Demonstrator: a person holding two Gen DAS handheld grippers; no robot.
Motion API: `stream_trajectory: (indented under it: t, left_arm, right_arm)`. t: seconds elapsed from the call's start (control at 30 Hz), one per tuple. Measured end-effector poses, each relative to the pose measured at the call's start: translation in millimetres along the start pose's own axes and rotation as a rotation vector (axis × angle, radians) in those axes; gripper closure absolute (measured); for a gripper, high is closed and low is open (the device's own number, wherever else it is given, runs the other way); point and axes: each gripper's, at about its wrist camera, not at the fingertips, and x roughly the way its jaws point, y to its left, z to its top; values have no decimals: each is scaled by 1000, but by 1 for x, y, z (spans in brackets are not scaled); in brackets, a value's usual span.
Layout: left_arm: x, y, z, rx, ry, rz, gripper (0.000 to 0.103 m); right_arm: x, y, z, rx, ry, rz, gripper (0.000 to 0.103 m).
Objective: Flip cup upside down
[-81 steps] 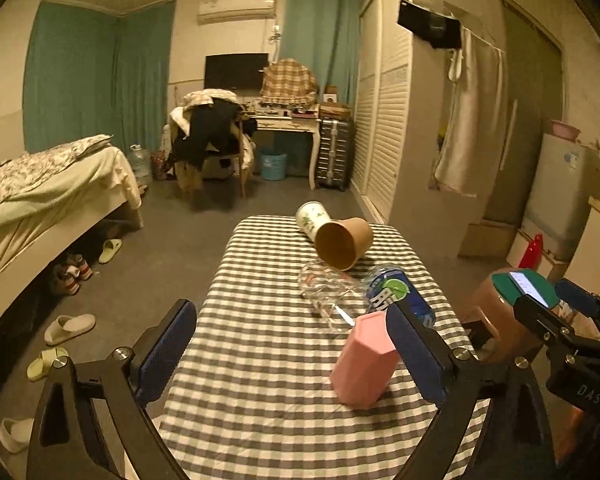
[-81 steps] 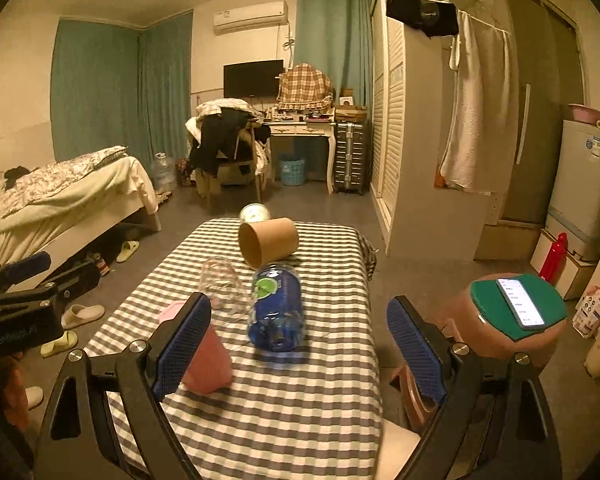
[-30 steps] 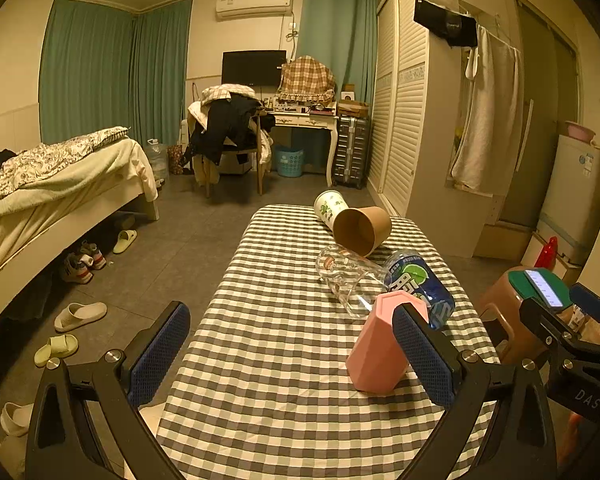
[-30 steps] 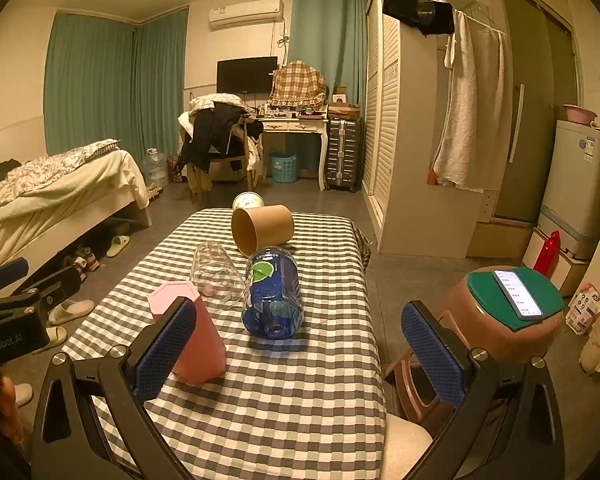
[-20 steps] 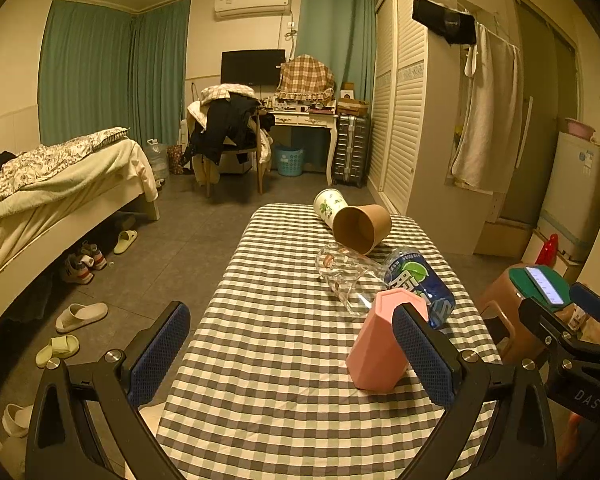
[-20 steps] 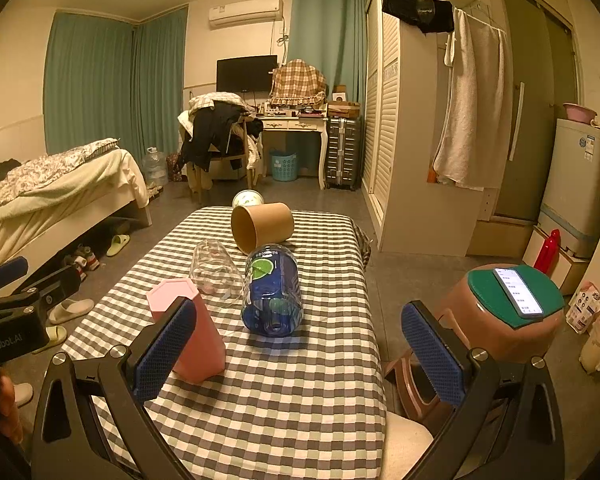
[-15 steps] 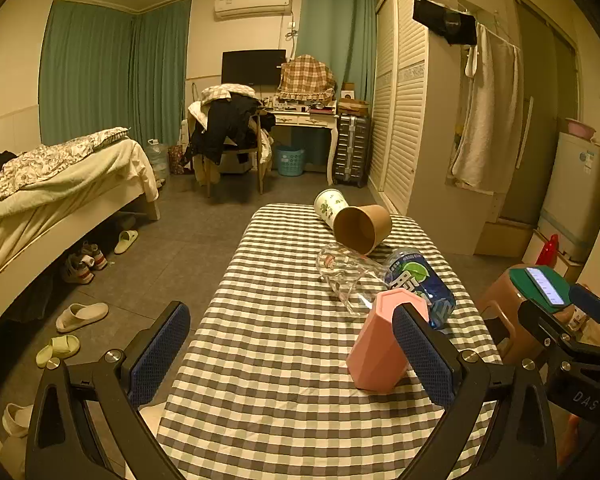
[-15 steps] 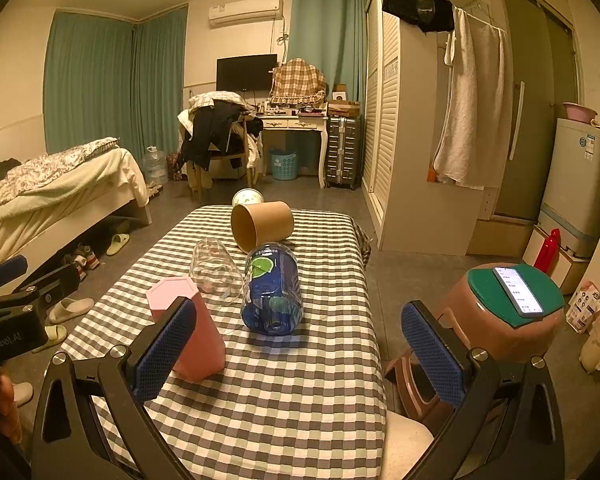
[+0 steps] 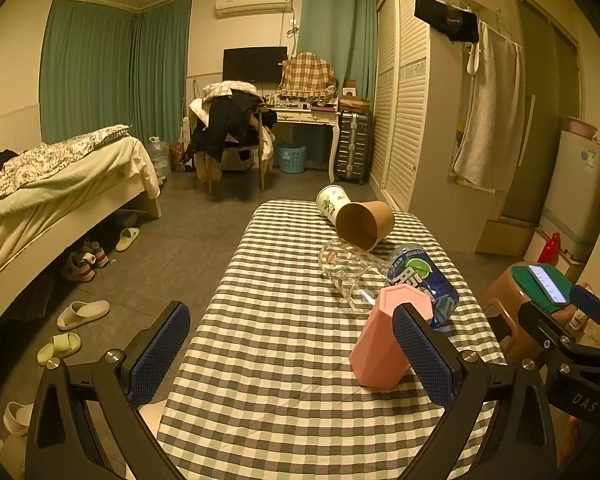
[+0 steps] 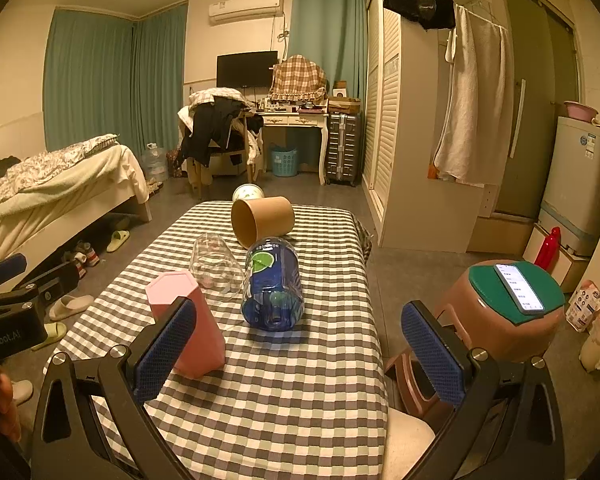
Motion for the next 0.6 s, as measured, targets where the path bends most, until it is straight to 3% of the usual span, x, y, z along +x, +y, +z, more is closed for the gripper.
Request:
stream_trajectory:
  t: [0.6]
  left_arm:
    - [0,0,0,0,1,2,0]
  right_arm:
    - [2,1,-2,-1,11,0,0]
